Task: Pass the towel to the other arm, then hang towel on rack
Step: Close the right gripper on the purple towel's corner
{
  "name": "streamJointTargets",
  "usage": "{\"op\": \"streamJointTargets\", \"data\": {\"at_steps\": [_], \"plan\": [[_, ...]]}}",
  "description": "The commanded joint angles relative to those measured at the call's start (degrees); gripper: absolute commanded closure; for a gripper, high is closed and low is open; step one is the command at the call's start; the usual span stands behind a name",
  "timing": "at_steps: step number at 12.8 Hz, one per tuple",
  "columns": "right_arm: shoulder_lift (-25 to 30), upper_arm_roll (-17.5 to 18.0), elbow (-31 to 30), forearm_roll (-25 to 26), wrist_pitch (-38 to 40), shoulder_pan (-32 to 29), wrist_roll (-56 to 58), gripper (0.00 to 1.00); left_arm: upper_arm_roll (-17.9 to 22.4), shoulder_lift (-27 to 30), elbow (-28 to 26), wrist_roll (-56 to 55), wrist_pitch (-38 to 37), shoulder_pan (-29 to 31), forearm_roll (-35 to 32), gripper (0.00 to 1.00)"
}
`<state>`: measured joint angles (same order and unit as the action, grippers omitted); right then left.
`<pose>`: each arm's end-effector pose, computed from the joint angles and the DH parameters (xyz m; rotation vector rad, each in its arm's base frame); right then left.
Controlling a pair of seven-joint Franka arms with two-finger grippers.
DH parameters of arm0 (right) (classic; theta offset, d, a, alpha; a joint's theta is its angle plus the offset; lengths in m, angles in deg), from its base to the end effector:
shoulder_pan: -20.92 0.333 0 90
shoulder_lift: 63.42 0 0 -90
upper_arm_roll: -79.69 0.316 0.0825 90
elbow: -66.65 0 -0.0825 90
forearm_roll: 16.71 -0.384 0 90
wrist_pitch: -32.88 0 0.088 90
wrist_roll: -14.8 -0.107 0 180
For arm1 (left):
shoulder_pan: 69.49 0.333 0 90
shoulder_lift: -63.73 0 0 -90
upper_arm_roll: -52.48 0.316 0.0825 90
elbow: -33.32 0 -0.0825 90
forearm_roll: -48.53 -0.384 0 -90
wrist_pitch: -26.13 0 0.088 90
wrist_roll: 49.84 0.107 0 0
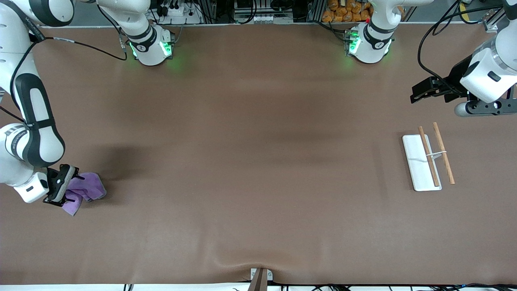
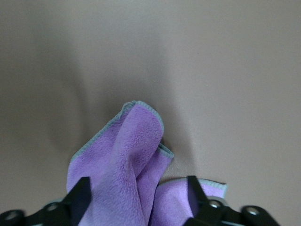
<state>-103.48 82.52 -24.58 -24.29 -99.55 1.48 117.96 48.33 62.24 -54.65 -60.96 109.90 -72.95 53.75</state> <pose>0.6700 -0.2021 0.2258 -2.3513 -2.0012 -0.1894 0.5447 -0.0829 0.6182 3.0601 0.0854 -0.1732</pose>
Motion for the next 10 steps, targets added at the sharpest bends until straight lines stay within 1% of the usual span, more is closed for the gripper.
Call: {"op": "streamJointTargets", "data": {"at_steps": [1,2,6,7,8,10], "plan": [[-0.3,1.0,0.1,-1.0,-0.5,-0.7,2.3,0.91,-0.1,-0.3,-0.1,-0.7,1.7,-0.2,0.9,0.0],[-0.3,1.0,0.1,-1.0,-0.5,-0.9,2.3,1.0,-0.1,-0.3,-0.1,-0.7,2.2,-0.3,0.9,0.0],[0.1,1.1,0.5,-1.2,0.1,-0.5,1.1,1.0,-0.3,-0.3,-0.5,-0.7,2.4,-0.1,0.9,0.0],[0.2,1.1,0.6,-1.3,0.7,-0.3,-0.7,1.0,-0.3,-0.3,-0.5,-0.7,2.4,-0.1,0.9,0.0],[0.4,1.2,0.9,-1.3,2.9,-0.2,-2.8,1.0,-0.3,-0.3,-0.6,-0.7,2.4,-0.1,0.9,0.0],[0.9,1.2,2.8,-1.3,10.1,0.3,-10.0,1.0,-0.3,-0.4,-0.6,-0.7,2.9,-0.1,0.9,0.0]]}}
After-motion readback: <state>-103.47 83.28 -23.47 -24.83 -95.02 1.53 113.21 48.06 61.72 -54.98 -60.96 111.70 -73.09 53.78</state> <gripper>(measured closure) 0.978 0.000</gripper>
